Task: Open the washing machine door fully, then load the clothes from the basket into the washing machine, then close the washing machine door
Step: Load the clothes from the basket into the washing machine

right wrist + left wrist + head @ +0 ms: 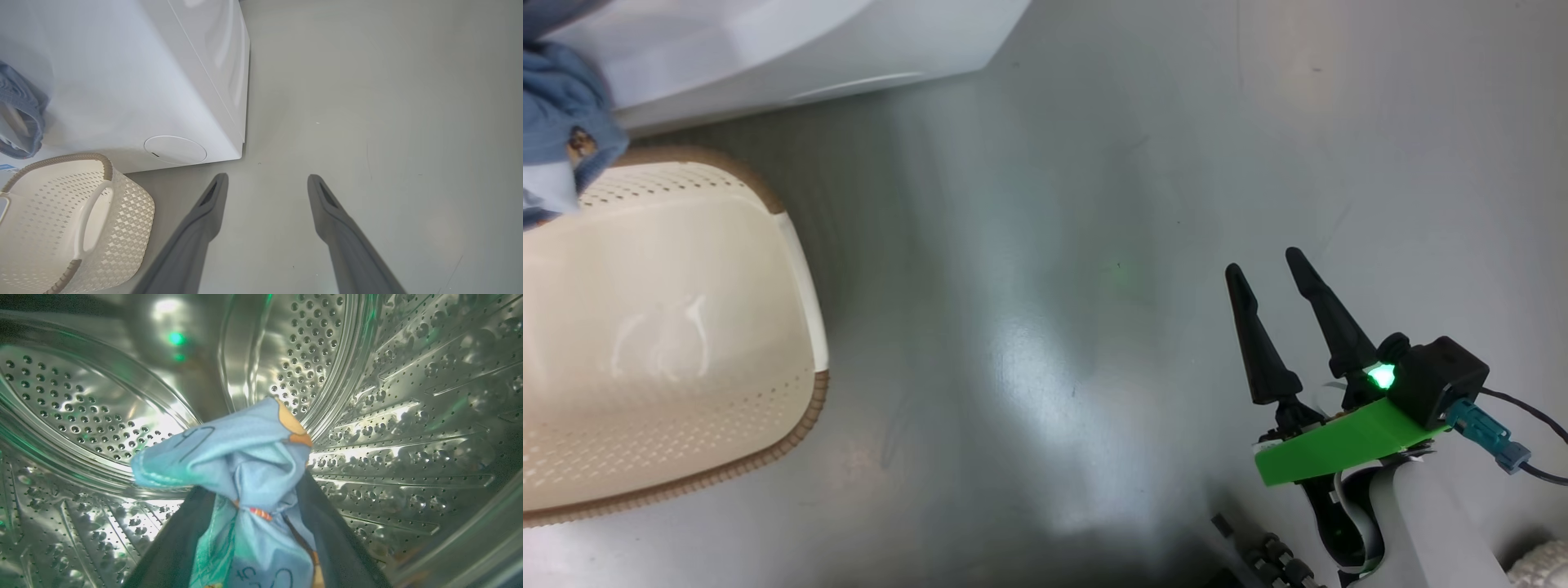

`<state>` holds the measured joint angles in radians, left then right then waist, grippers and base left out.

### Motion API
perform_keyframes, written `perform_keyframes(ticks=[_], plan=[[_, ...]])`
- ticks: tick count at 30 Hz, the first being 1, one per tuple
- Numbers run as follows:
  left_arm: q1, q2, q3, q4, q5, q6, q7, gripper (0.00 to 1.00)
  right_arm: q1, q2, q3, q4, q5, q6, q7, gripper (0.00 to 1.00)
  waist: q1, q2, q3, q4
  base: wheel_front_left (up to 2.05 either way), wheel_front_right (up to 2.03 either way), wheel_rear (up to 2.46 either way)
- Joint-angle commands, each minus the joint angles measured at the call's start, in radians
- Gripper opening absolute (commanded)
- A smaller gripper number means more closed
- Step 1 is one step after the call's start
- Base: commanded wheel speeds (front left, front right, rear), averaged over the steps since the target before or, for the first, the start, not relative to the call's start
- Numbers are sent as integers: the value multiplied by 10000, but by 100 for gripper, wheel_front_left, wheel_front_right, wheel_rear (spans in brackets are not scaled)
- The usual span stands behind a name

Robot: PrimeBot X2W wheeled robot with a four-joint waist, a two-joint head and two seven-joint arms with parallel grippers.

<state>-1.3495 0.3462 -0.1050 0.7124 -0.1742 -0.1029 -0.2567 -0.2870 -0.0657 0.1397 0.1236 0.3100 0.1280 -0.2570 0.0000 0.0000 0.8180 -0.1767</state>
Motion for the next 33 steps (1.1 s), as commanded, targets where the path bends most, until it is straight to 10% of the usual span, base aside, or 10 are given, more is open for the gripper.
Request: perform_keyframes(ticks=[1, 33], plan=[[145, 395, 162, -97, -91, -41, -50, 100, 228, -37, 185, -138, 18, 27, -48, 100, 0, 0, -81, 82, 0, 0, 0], [4278, -760, 1385, -1570, -376, 149, -51, 100, 486, -251, -6, 52, 129, 27, -48, 100, 0, 0, -2199, 1167, 0, 0, 0]])
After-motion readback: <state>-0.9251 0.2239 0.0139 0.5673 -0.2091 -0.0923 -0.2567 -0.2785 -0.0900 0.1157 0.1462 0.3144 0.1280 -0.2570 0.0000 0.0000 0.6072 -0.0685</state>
